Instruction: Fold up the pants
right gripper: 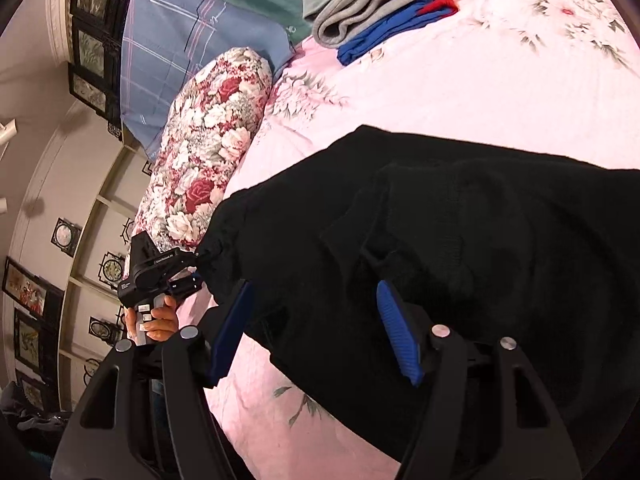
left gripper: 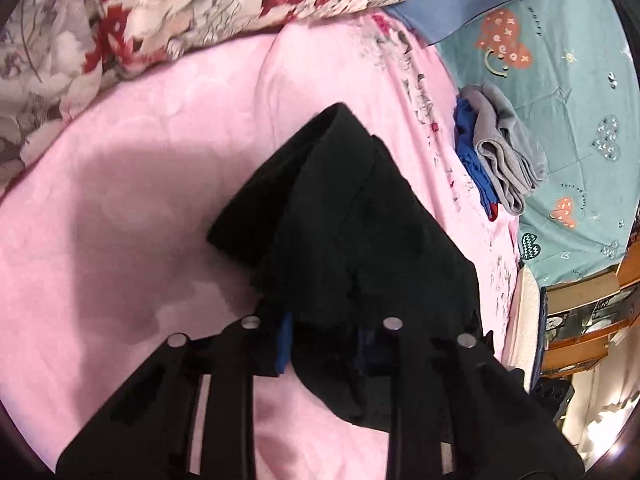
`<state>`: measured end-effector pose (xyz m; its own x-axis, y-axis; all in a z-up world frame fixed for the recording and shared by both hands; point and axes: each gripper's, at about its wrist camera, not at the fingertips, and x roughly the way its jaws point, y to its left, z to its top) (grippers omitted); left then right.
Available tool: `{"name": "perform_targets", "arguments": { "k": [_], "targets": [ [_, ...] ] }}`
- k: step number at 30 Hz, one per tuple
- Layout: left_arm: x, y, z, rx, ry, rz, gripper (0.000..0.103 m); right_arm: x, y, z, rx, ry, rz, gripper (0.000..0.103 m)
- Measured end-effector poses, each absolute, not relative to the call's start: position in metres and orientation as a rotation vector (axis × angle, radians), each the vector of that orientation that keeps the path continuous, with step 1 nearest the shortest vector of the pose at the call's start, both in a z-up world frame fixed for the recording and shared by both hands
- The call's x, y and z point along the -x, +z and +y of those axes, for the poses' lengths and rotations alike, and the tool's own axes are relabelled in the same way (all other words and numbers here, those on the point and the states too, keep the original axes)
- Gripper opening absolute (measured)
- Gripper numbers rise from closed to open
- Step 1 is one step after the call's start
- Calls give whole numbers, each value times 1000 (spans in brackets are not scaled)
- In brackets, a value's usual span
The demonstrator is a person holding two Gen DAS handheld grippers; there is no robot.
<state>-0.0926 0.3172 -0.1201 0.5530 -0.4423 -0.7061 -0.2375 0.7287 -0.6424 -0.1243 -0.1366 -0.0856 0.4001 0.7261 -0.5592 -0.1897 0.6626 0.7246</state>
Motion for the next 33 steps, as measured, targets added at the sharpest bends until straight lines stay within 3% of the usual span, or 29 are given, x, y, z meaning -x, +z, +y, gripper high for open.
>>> {"name": "perform_targets", "arguments": {
  "k": [8,12,18,25,29,33],
  "targets": [
    [99,-70,278,510,-103,884,17,119,-111,-130,-633,621,1100,67],
    [106,-22,222,321,-167,789,17,131,-91,-169,-706,605,997,67],
    [123,26,73,31,-418,699,16,164,-85,-269,-839,422,830,72],
    [171,-15,-95,-271,-758,787,16,208,-118,-336,-990,306,775,72],
    [188,-46,-133,-376,-791,810,15,223,-134,-354,-1038,286,774,72],
    [202,-42,-145,-422,-811,763,15,230,-136,-356,-1020,316,757,72]
  ]
}}
